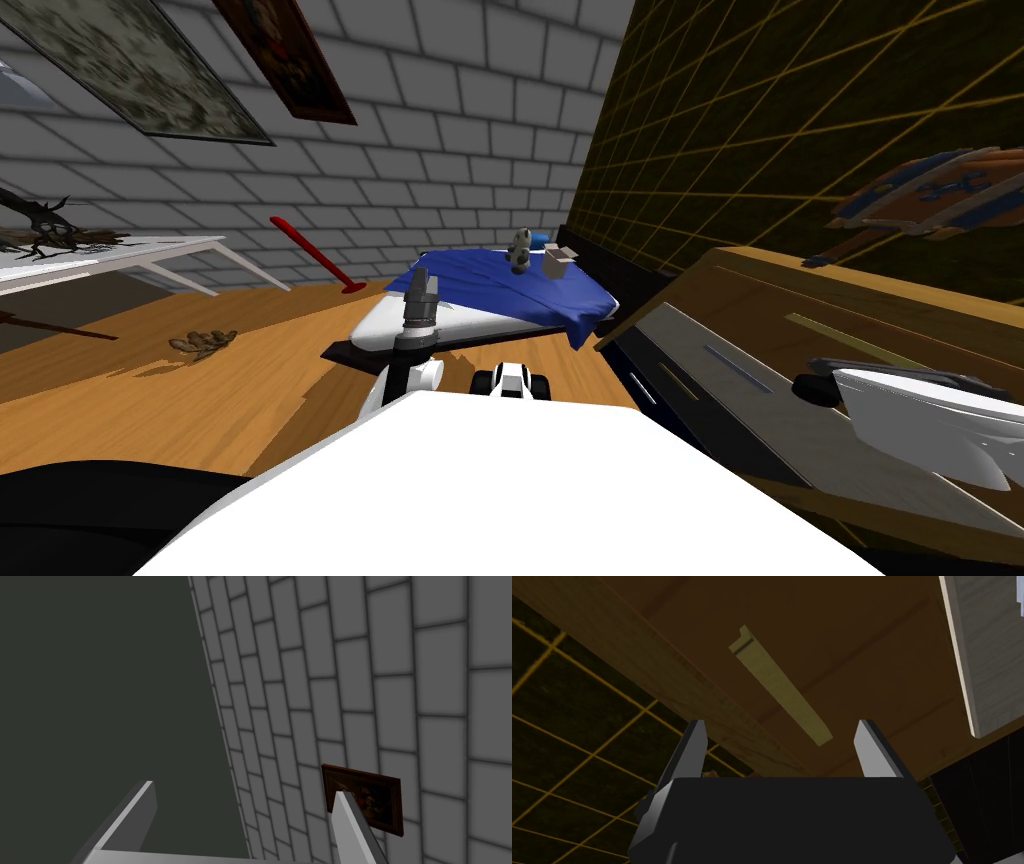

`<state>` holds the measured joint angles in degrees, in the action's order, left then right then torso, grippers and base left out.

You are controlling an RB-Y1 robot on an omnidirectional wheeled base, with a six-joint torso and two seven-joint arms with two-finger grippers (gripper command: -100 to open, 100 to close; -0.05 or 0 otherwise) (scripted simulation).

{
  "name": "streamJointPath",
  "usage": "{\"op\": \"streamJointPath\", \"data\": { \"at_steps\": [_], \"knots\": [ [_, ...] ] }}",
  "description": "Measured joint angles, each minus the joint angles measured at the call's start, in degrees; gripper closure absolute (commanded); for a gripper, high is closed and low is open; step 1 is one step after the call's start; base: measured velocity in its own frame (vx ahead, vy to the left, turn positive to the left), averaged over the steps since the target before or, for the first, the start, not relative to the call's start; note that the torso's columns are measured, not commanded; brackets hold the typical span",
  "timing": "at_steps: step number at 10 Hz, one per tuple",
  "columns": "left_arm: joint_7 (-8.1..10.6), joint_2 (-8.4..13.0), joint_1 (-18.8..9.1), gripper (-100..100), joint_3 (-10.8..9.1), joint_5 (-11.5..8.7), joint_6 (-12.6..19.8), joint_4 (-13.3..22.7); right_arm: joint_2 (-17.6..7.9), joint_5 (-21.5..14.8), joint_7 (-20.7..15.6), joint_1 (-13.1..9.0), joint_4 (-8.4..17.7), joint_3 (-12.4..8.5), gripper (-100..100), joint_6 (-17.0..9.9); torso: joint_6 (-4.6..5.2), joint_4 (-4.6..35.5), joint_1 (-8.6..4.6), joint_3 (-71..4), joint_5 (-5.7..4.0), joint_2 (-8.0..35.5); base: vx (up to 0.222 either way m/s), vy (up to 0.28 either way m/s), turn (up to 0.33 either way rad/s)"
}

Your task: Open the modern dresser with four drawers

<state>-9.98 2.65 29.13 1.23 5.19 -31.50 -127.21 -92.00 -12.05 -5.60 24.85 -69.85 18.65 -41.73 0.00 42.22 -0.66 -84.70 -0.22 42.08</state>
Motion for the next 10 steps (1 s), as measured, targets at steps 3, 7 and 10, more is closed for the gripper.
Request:
{"op": "streamJointPath", "data": {
  "at_steps": [3, 7, 10],
  "knots": [
    [0.00, 0.00, 0.00, 0, 0.00, 0.00, 0.00, 0.00, -1.75, 2.90, -1.54, -0.11, 1.49, 0.13, -100, -0.19, 0.02, 0.09, 0.72, 0.17, 0.26, 0.28, 0.040, -0.138, 0.084],
    [0.00, -0.02, -0.01, 0, 0.01, 0.00, 0.00, 0.00, -1.32, 2.85, -1.76, -0.31, 1.98, 0.16, 100, 0.06, 0.01, 0.08, 0.90, 0.16, 0.30, 0.25, 0.006, -0.035, 0.003],
    [0.00, -0.04, -0.01, 0, 0.04, 0.00, 0.00, 0.00, -2.05, 3.15, -1.61, -0.08, 1.24, 0.21, 100, -0.33, -0.04, 0.03, 0.72, 0.14, 0.11, 0.15, -0.033, 0.183, -0.024]
  ]
}}
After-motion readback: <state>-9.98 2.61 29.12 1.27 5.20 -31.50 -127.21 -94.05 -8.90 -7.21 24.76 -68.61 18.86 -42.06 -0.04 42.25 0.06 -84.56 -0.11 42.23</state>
